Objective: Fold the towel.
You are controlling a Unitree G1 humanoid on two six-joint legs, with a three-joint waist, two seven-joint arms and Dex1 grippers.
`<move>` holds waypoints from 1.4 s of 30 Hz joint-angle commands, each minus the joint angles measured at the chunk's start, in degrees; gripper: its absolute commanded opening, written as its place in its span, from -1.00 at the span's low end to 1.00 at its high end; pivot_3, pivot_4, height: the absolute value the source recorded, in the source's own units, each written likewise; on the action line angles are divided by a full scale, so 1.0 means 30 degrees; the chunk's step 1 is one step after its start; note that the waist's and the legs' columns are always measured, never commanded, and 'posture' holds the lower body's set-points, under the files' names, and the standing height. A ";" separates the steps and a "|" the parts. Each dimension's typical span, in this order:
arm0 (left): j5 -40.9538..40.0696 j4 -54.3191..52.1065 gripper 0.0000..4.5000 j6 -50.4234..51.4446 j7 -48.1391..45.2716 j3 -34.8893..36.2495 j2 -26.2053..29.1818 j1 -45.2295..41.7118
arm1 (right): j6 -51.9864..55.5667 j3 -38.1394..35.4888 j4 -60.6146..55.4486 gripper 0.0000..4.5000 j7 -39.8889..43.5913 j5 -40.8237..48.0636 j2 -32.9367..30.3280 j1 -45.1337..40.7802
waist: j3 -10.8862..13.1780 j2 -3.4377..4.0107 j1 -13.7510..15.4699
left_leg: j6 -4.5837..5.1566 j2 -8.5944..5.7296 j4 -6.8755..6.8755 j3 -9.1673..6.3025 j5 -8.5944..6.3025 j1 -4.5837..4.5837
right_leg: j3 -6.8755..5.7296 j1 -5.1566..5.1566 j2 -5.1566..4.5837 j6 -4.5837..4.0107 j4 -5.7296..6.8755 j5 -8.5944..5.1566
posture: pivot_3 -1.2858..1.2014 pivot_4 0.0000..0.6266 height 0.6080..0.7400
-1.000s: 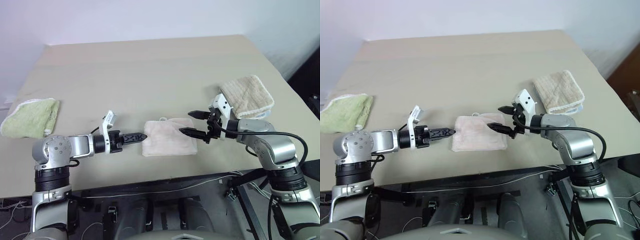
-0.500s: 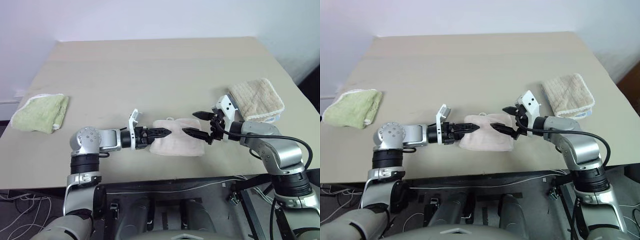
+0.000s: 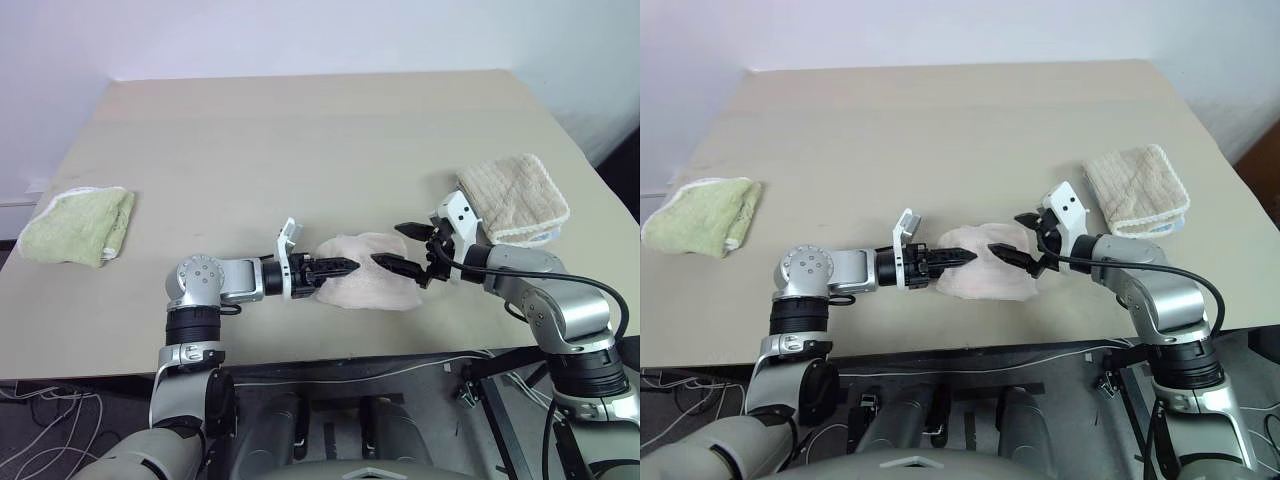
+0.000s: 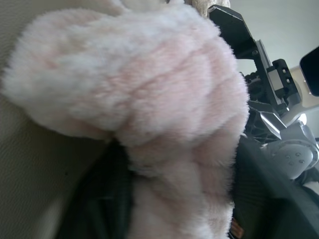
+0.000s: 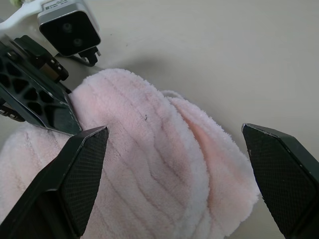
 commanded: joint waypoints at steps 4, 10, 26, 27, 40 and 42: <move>-0.0350 -0.0807 -0.92 -0.0127 0.0494 0.0569 -0.0218 0.0031 | -0.0585 -0.0339 0.0022 1.00 -0.0183 -0.0175 -0.0008 -0.0399 | 0.0000 0.0000 -0.0009 | 0.0000 0.0000 0.0003 0.0001 0.0000 0.0000 | 0.0001 0.0000 0.0001 0.0003 0.0001 0.0001 | 0.03 -0.52 1.00; -0.0924 -0.1878 -0.99 0.0063 0.0590 0.1442 -0.0081 0.0409 | -0.0960 -0.0196 0.0450 1.00 -0.0150 -0.0496 0.0201 -0.0642 | 0.0000 0.0000 -0.0035 | 0.0000 0.0001 0.0002 0.0000 0.0001 0.0000 | 0.0002 -0.0002 0.0008 0.0006 0.0005 0.0003 | 0.03 -0.52 1.00; -0.1993 -0.3804 -0.99 0.1420 0.0321 0.5767 0.7686 -0.1117 | -0.2067 0.0118 0.2034 1.00 0.0121 -0.0768 0.1206 -0.1726 | 0.0006 -0.0006 -0.0610 | -0.0040 0.0011 -0.0006 -0.0012 0.0024 0.0008 | 0.0012 -0.0032 0.0043 0.0007 0.0052 0.0004 | 0.03 -0.52 1.00; -0.1907 -0.3539 -0.99 0.1264 0.0485 0.6247 0.8122 -0.1602 | -0.2186 0.0197 0.2242 1.00 0.0174 -0.0824 0.1301 -0.1873 | 0.0006 -0.0007 -0.0591 | -0.0043 0.0011 -0.0006 -0.0011 0.0026 0.0009 | 0.0012 -0.0035 0.0043 0.0008 0.0056 0.0005 | 0.03 -0.52 1.00; 0.1500 0.1693 -0.99 -0.6349 0.3046 0.9092 1.3151 -0.4106 | -0.3746 0.1315 0.4815 1.00 0.1399 -0.1728 0.2118 -0.3575 | 0.0014 -0.0020 -0.0968 | -0.0147 0.0010 -0.0035 -0.0012 0.0088 0.0009 | 0.0009 -0.0051 0.0069 0.0025 0.0067 0.0014 | 0.03 -0.52 1.00; 0.1992 0.2556 -0.99 -0.7744 0.2923 0.9292 1.3970 -0.3833 | -0.3910 0.1495 0.5107 1.00 0.1665 -0.1886 0.2092 -0.3795 | 0.0015 -0.0023 -0.1035 | -0.0142 0.0010 -0.0038 -0.0012 0.0085 0.0009 | 0.0010 -0.0056 0.0069 0.0029 0.0068 0.0017 | 0.03 -0.52 1.00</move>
